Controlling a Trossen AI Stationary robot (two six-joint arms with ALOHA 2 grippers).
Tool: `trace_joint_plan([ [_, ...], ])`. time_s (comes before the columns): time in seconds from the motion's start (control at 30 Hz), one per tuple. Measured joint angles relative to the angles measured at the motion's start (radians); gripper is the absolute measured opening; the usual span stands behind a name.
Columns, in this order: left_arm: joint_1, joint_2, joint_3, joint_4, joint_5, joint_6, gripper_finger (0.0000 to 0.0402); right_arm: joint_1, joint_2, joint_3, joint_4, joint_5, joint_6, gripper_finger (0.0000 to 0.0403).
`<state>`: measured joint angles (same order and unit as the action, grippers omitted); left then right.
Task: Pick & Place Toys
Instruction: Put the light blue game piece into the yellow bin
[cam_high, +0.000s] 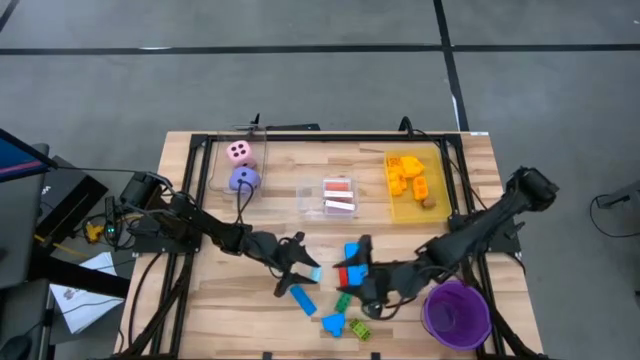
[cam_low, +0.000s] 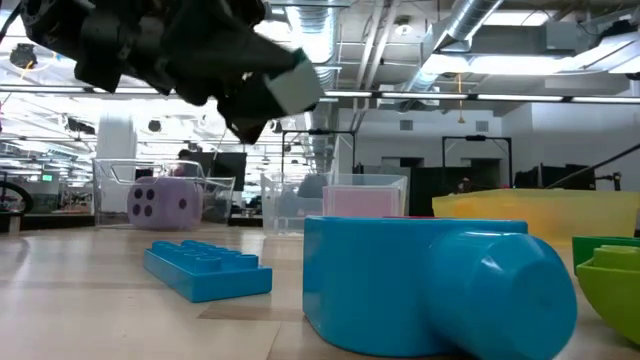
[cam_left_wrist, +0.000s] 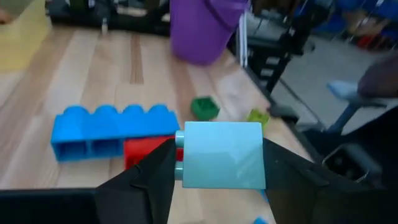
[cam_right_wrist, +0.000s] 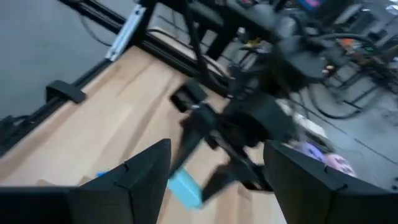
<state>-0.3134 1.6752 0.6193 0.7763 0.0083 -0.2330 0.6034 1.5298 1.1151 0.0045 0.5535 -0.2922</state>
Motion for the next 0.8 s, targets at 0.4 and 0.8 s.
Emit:
trace_joint_plan([
  [0.4, -0.002, 0.000, 0.000, 0.173, 0.082, -0.062, 0.0203, -0.016, 0.268, 0.275, -0.189, -0.115, -0.031, 0.0249],
  [0.8, -0.026, -0.001, 0.003, 0.221, 0.113, -0.069, 0.0215, -0.085, 0.325, 0.306, -0.226, -0.112, -0.021, 0.0249],
])
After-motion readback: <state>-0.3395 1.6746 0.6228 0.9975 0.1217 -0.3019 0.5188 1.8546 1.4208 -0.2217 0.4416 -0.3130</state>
